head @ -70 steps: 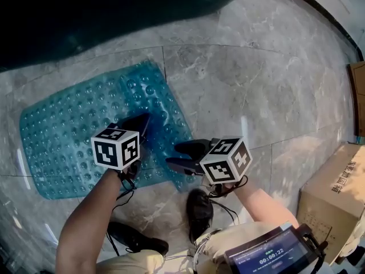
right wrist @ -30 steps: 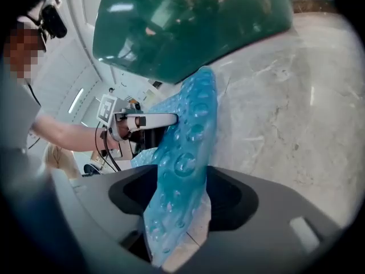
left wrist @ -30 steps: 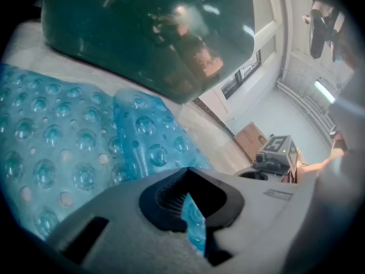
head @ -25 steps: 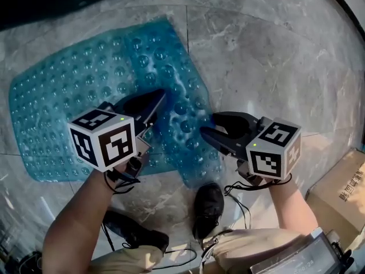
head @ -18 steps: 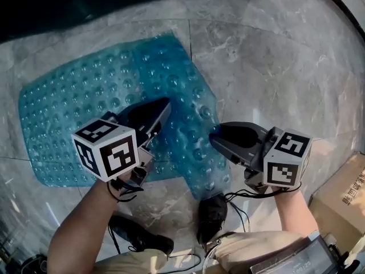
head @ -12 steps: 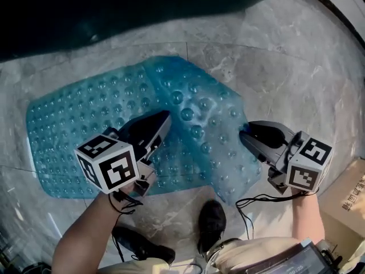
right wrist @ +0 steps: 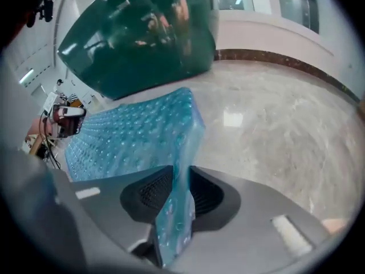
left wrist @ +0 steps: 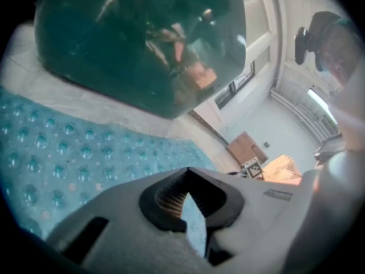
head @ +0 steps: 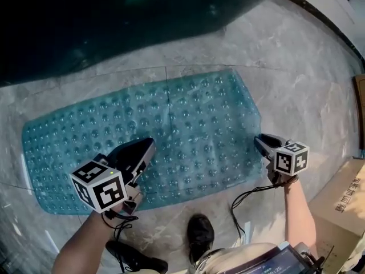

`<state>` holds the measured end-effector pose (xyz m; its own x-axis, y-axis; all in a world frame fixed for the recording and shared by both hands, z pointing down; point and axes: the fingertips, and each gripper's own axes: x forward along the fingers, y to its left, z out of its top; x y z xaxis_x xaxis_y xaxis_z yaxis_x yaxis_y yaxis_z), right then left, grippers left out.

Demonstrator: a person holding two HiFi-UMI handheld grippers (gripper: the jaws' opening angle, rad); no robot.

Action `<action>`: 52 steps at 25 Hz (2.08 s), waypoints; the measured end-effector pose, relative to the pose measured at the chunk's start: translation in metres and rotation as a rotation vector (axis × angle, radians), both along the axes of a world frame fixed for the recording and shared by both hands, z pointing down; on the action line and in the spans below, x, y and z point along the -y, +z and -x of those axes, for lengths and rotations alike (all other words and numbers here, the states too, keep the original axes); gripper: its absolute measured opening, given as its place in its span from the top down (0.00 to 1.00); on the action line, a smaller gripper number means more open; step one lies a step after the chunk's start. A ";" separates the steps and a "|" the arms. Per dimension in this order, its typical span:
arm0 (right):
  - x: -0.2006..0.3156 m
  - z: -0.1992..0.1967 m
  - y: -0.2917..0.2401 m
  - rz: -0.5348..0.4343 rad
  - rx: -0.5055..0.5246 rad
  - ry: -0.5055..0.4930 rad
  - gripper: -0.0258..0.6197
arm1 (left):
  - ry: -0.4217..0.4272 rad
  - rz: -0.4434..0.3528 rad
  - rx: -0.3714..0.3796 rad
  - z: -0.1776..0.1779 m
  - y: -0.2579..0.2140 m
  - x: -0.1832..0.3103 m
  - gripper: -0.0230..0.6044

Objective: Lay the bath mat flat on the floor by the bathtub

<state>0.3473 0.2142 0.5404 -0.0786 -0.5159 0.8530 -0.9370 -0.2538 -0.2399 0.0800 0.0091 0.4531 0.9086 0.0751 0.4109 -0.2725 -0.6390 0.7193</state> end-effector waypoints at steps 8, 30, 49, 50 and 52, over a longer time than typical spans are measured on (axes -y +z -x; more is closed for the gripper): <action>0.013 -0.032 -0.005 0.016 -0.076 -0.005 0.81 | 0.008 -0.007 0.038 0.001 0.012 -0.003 0.95; 0.018 -0.092 0.006 -0.034 -0.074 0.241 0.43 | -0.018 -0.037 0.020 0.015 -0.010 0.008 0.95; 0.280 0.207 -0.324 -0.641 -0.178 -0.395 0.95 | -0.372 -0.537 0.015 0.067 -0.217 0.103 0.95; 0.285 0.231 -0.334 -0.645 -0.162 -0.396 0.95 | -0.416 -0.566 0.009 0.074 -0.228 0.111 0.95; 0.291 0.276 -0.351 -0.652 -0.156 -0.382 0.95 | -0.477 -0.597 -0.009 0.085 -0.247 0.122 0.95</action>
